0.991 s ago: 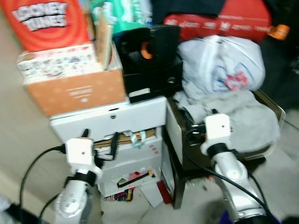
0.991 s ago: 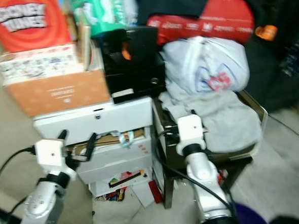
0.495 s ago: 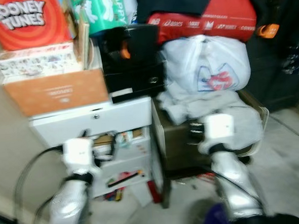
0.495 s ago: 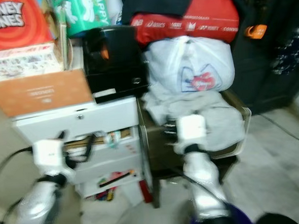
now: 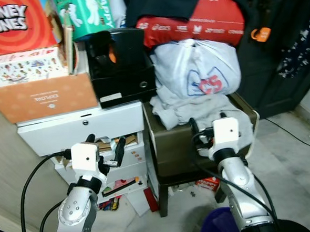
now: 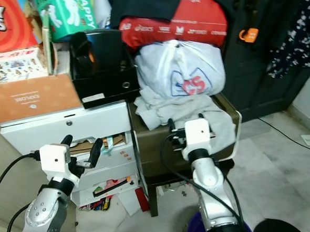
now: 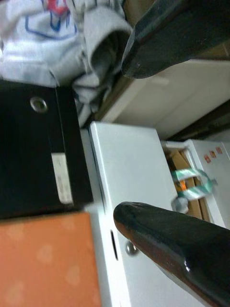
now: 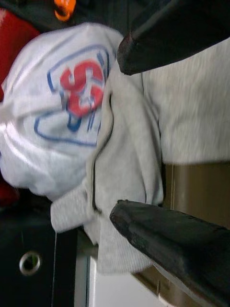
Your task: Clean up the room
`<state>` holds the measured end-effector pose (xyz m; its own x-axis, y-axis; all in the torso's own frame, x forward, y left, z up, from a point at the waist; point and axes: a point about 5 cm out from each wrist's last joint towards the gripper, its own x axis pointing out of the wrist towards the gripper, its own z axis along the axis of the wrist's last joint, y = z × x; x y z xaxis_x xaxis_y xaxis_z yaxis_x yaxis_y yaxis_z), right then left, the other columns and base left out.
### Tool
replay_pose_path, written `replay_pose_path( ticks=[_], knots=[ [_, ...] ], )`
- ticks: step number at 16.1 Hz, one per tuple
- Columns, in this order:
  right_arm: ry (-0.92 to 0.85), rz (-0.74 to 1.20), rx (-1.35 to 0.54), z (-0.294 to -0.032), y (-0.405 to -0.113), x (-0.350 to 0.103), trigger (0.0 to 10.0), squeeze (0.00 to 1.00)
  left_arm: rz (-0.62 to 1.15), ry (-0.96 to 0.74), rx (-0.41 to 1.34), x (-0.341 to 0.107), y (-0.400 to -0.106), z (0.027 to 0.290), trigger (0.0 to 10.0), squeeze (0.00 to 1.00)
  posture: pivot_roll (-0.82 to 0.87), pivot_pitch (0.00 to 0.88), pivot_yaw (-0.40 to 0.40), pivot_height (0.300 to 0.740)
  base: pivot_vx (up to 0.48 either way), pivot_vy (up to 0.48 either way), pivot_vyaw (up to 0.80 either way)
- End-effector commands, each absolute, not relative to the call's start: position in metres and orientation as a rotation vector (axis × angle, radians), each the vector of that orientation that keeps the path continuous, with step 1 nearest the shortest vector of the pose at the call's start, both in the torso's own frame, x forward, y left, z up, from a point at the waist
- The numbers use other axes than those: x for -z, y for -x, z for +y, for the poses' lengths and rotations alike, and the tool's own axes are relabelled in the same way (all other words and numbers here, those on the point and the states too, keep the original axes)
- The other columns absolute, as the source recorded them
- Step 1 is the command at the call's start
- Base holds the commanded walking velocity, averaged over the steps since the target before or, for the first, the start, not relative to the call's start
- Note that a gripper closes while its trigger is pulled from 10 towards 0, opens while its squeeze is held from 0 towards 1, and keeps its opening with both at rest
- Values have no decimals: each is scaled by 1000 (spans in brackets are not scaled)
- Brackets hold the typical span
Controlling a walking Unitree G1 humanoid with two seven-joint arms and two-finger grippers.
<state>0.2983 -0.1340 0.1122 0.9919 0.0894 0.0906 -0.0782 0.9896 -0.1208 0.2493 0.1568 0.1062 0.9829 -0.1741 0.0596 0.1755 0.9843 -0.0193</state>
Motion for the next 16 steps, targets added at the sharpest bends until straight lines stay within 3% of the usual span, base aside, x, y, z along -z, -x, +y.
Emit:
replay_pose_path(
  ticks=[1,16],
  knots=[
    [119,-100,-88,-134,-299,-115,10000,0,-57,6,153,-106,-249,162,10000,0,-21,28,-7,740,0,0,800],
    [120,-93,-108,-129,-299,-111,10000,0,-53,31,179,-105,-245,163,10000,0,-13,15,-17,740,0,0,800]
  ],
)
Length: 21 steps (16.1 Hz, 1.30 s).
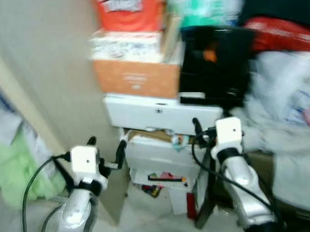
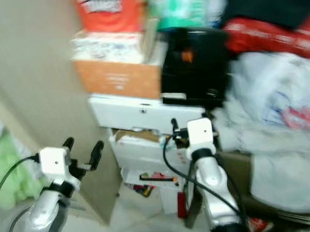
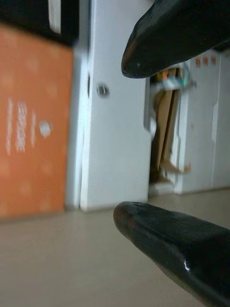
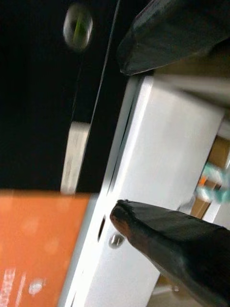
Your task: Clean up the room
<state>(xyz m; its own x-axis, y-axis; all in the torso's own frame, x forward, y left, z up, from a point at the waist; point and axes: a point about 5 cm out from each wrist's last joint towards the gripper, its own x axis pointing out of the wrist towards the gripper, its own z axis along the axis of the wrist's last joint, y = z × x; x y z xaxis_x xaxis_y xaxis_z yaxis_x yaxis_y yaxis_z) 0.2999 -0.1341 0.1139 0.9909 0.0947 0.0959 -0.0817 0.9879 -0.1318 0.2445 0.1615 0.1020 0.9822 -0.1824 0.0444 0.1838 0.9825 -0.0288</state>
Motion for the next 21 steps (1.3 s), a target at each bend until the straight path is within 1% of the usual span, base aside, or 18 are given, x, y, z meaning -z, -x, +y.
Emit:
replay_pose_path(
  ticks=[1,21],
  knots=[
    [120,-95,-109,-129,-300,-112,10000,0,-54,33,182,-106,-245,163,10000,0,-13,15,-17,740,0,0,800],
    [113,-100,-105,-126,-303,-112,10000,0,-58,47,207,-108,-245,158,10000,0,-12,31,-14,740,0,0,785]
  ],
)
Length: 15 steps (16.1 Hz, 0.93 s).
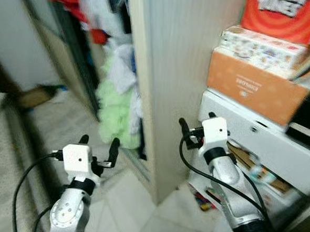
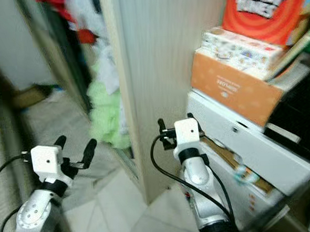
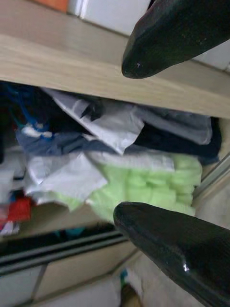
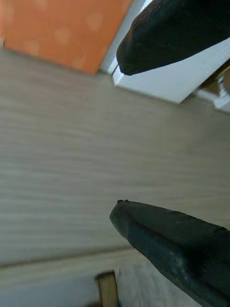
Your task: Clean up the room
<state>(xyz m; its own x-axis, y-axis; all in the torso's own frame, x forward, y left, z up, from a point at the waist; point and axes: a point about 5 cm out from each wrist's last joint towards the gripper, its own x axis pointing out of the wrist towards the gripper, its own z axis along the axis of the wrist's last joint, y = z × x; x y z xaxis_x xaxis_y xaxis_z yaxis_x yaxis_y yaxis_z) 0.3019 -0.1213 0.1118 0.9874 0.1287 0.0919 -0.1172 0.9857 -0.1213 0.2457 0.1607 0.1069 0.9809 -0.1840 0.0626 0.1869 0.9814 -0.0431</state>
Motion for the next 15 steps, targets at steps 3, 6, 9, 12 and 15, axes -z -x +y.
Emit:
replay_pose_path(
  ticks=[3,6,9,12,15],
  knots=[
    [119,-101,-98,-129,-303,-112,10000,0,-57,50,209,-107,-245,157,10000,0,-17,34,-16,740,0,0,652],
    [122,-101,-98,-130,-303,-113,10000,0,-56,53,211,-107,-245,156,10000,0,-19,34,-20,740,0,0,604],
    [125,-100,-101,-130,-303,-113,10000,0,-55,54,209,-106,-245,156,10000,0,-19,33,-21,740,0,0,594],
    [126,-100,-103,-130,-303,-113,10000,0,-54,54,211,-106,-244,155,10000,0,-20,33,-21,740,0,0,592],
    [128,-98,-105,-130,-302,-112,10000,0,-55,54,212,-106,-244,155,10000,0,-21,30,-24,740,0,0,594]
  ],
)
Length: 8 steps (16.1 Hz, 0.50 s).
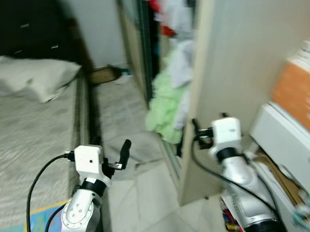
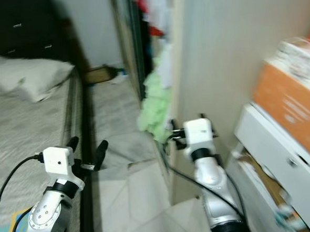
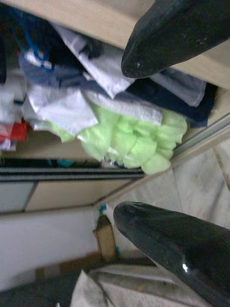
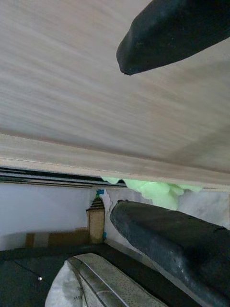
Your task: Clean up the room
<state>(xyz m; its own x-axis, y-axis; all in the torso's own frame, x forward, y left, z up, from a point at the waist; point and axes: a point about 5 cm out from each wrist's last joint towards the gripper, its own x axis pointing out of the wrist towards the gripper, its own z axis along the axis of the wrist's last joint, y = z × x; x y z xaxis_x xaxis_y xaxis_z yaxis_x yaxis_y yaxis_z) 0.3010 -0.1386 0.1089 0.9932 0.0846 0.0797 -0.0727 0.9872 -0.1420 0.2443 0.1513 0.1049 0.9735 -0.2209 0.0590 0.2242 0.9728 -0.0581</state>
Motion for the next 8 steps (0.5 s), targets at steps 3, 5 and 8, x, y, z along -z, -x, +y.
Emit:
replay_pose_path(
  ticks=[3,5,8],
  knots=[
    [133,-84,-100,-135,-298,-108,10000,0,-53,56,195,-107,-240,159,10000,0,-18,25,-24,740,0,0,587],
    [138,-67,-92,-141,-294,-104,10000,0,-39,53,172,-105,-231,165,10000,0,-13,25,-28,740,0,0,587],
    [138,-60,-100,-142,-293,-103,10000,0,-26,51,165,-102,-227,167,10000,0,-11,23,-31,740,0,0,583]
  ],
)
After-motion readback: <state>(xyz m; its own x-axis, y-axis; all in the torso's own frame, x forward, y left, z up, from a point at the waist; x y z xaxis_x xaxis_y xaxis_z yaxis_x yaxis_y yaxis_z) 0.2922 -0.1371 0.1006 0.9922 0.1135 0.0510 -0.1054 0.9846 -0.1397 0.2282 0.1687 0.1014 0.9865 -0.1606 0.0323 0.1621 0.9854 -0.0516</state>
